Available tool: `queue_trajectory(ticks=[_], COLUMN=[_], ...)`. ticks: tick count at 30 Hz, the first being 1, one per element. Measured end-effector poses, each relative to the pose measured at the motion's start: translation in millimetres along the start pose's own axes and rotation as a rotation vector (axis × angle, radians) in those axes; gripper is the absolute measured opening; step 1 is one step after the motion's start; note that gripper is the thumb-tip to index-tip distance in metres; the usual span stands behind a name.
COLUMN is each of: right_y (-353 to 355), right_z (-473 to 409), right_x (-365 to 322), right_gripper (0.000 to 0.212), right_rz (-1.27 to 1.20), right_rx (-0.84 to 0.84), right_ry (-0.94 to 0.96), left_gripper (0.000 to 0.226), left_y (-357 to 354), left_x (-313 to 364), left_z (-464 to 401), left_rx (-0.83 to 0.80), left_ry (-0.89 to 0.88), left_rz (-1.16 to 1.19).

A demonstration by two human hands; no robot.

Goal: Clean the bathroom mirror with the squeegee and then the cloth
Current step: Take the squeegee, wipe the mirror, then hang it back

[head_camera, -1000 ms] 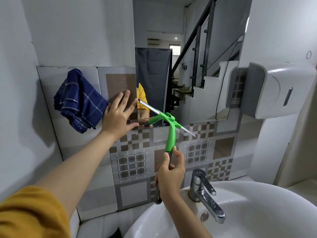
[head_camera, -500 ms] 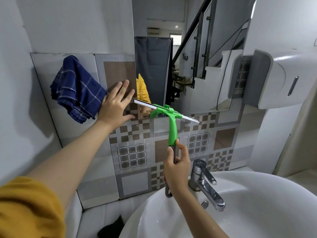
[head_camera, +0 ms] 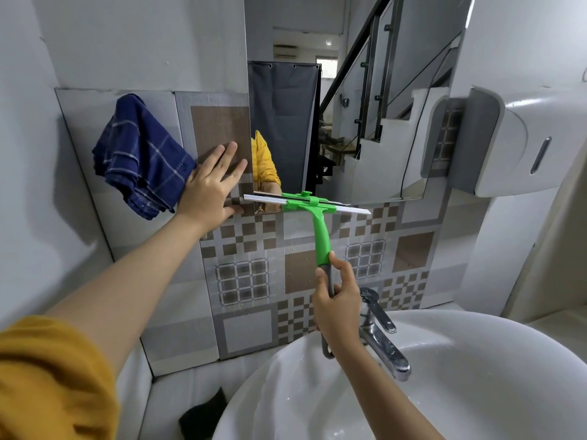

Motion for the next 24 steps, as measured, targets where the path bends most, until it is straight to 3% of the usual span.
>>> queue_trajectory(ticks=[5,10,16,21,22,24], right_y=[4.6,14.2,26.7,42.3,46.4,53.4], right_z=[1.4,24.7,26.9,6.7,3.2,-2.8], right_x=[-0.7,25.4,7.3,-31.3,-39.4,-55.3], right_gripper=[0.025,0.027,0.03,0.03,0.03,0.032], right_rz=[0.024,0.118,0.183,0.318,0.343,0.389], right_rx=[-0.029,-0.098,-0.145,-0.365,-0.424,-0.549], right_ry=[-0.007,-0.139,-0.05,0.015,0.013,0.005], left_gripper=[0.091,0.093,0.083,0.048,0.041,0.031], left_y=[2.4,2.3,8.6,49.8,58.1,67.0], left_x=[-1.4,1.4,8.7,39.3,50.8,77.9], left_z=[0.2,0.1,-0.6,11.0,14.9,23.6], left_rx=[-0.011,-0.043,-0.039,0.074,0.036,-0.192], left_ry=[-0.004,0.008,0.068,0.149,0.127,0.085], left_rz=[0.005,-0.002,0.029,0.494,0.617,0.807])
Point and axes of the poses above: each hand's wrist, its own z-axis away from the middle knuckle, its own y-axis out of the back of the hand, x = y × z, the point moved 7 cm from there along -z, towards the middle knuckle, and after that the axes turned 10 degrees about y, right-handed, at the moved point
